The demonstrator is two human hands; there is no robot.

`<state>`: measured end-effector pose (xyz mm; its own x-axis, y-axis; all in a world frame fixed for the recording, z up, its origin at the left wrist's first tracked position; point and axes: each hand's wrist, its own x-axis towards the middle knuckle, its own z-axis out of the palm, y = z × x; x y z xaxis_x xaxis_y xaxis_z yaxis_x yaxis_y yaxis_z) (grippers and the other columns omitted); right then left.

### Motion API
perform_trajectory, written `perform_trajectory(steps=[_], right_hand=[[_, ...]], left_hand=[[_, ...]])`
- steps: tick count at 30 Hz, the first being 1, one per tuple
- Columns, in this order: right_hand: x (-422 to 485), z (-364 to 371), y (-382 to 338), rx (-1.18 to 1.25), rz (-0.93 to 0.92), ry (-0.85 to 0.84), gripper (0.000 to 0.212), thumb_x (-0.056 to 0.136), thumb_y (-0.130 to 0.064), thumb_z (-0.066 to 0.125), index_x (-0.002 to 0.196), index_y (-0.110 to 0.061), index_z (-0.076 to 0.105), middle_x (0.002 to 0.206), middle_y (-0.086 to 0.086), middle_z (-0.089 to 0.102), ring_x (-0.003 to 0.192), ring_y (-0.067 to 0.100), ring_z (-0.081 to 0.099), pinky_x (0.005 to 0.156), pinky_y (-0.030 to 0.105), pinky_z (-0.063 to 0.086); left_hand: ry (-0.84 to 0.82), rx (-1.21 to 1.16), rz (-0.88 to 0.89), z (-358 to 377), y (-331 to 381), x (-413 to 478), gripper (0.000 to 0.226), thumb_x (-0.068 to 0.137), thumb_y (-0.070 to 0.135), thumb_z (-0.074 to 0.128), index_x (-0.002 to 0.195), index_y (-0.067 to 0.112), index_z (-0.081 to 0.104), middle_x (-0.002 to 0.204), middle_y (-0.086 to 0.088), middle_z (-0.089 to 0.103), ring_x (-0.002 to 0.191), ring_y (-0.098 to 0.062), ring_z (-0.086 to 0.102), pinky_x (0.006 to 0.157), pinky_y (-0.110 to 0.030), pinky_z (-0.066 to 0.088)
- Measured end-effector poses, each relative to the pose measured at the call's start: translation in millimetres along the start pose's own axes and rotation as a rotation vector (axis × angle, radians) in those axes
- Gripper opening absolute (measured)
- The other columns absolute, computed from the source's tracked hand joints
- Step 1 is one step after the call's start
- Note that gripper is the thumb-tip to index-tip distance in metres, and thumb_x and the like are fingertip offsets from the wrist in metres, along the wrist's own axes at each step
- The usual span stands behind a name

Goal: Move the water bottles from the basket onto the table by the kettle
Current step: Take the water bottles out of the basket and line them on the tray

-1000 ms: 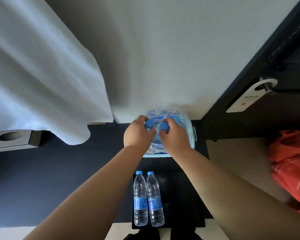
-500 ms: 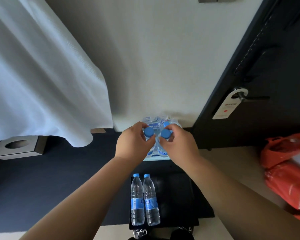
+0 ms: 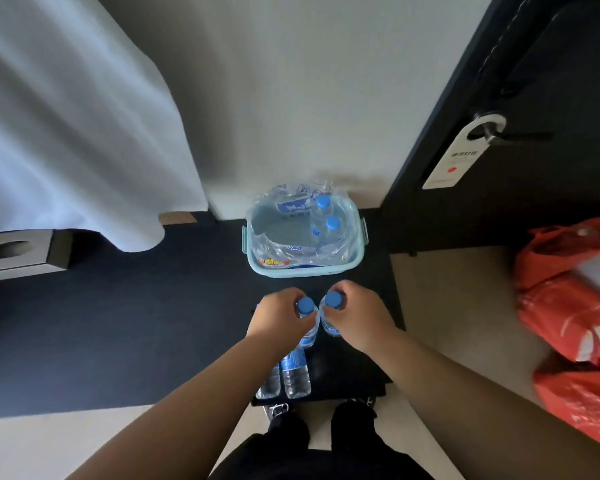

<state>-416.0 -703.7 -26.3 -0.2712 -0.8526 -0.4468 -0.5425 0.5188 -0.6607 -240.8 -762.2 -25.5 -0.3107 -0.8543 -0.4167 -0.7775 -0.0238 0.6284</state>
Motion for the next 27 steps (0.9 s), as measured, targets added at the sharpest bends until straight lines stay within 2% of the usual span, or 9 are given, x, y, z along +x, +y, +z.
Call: perform_trajectory(steps=[4, 7, 10, 14, 16, 18, 21, 24, 27], right_hand=[[9, 13, 34, -0.030, 0.098, -0.065, 0.015, 0.089, -0.028, 0.075, 0.100, -0.029, 0.065, 0.089, -0.010, 0.070, 0.082, 0.009, 0.069, 0.076, 0.039, 0.063], [15, 21, 54, -0.017, 0.138, -0.135, 0.014, 0.087, -0.026, 0.077, 0.095, -0.030, 0.066, 0.088, -0.010, 0.071, 0.081, 0.010, 0.069, 0.070, 0.030, 0.059], [23, 27, 66, 0.042, 0.204, -0.184, 0.018, 0.086, -0.027, 0.082, 0.097, -0.028, 0.068, 0.089, -0.008, 0.072, 0.081, 0.008, 0.070, 0.063, 0.022, 0.051], [37, 35, 78, 0.042, 0.264, -0.280, 0.012, 0.087, -0.034, 0.080, 0.091, -0.026, 0.071, 0.083, -0.002, 0.074, 0.076, 0.013, 0.071, 0.059, 0.023, 0.049], [41, 40, 84, 0.045, 0.294, -0.307, 0.014, 0.089, -0.038, 0.078, 0.090, -0.025, 0.073, 0.083, 0.000, 0.075, 0.076, 0.015, 0.072, 0.059, 0.025, 0.051], [48, 49, 88, 0.053, 0.312, -0.303, 0.016, 0.090, -0.040, 0.076, 0.088, -0.025, 0.073, 0.082, 0.000, 0.075, 0.076, 0.015, 0.072, 0.060, 0.027, 0.052], [65, 64, 90, 0.037, 0.319, -0.267, 0.019, 0.092, -0.043, 0.074, 0.084, -0.026, 0.072, 0.076, -0.004, 0.073, 0.070, 0.011, 0.069, 0.055, 0.023, 0.047], [84, 78, 95, -0.057, 0.295, -0.239, 0.029, 0.095, -0.048, 0.068, 0.080, -0.023, 0.068, 0.068, -0.004, 0.069, 0.063, 0.012, 0.066, 0.052, 0.026, 0.045], [99, 89, 104, -0.137, 0.309, -0.202, 0.027, 0.094, -0.051, 0.068, 0.091, -0.024, 0.068, 0.075, -0.004, 0.072, 0.067, 0.014, 0.071, 0.056, 0.031, 0.053]], left_hand=[[-0.095, 0.009, -0.045, 29, -15, 5, 0.008, 0.082, 0.038, 0.069, 0.084, 0.033, 0.064, 0.073, 0.011, 0.066, 0.068, -0.006, 0.062, 0.062, -0.027, 0.052], [-0.175, 0.054, -0.060, 46, -25, 7, 0.008, 0.084, 0.036, 0.068, 0.082, 0.030, 0.063, 0.074, 0.008, 0.065, 0.066, -0.009, 0.062, 0.056, -0.025, 0.049], [-0.180, 0.114, -0.086, 60, -35, 9, 0.011, 0.084, 0.038, 0.068, 0.088, 0.028, 0.066, 0.077, 0.007, 0.064, 0.068, -0.010, 0.062, 0.054, -0.025, 0.047], [-0.215, 0.187, -0.108, 70, -46, 24, 0.017, 0.085, 0.042, 0.070, 0.089, 0.027, 0.066, 0.079, 0.007, 0.063, 0.069, -0.010, 0.063, 0.059, -0.030, 0.056], [-0.229, 0.225, -0.117, 74, -52, 31, 0.018, 0.088, 0.045, 0.069, 0.089, 0.028, 0.062, 0.079, 0.008, 0.062, 0.068, -0.009, 0.062, 0.056, -0.029, 0.053], [-0.211, 0.246, -0.145, 79, -60, 40, 0.019, 0.091, 0.049, 0.066, 0.095, 0.032, 0.059, 0.082, 0.008, 0.061, 0.070, -0.009, 0.061, 0.055, -0.028, 0.049], [-0.181, 0.264, -0.218, 88, -69, 57, 0.026, 0.094, 0.053, 0.061, 0.105, 0.029, 0.062, 0.089, 0.005, 0.064, 0.073, -0.014, 0.064, 0.062, -0.031, 0.055], [-0.168, 0.271, -0.277, 98, -75, 75, 0.031, 0.094, 0.056, 0.061, 0.104, 0.027, 0.062, 0.087, 0.004, 0.066, 0.074, -0.017, 0.065, 0.067, -0.035, 0.058], [-0.161, 0.271, -0.319, 109, -81, 91, 0.033, 0.093, 0.057, 0.061, 0.102, 0.025, 0.062, 0.083, 0.004, 0.067, 0.074, -0.018, 0.066, 0.067, -0.035, 0.058]])
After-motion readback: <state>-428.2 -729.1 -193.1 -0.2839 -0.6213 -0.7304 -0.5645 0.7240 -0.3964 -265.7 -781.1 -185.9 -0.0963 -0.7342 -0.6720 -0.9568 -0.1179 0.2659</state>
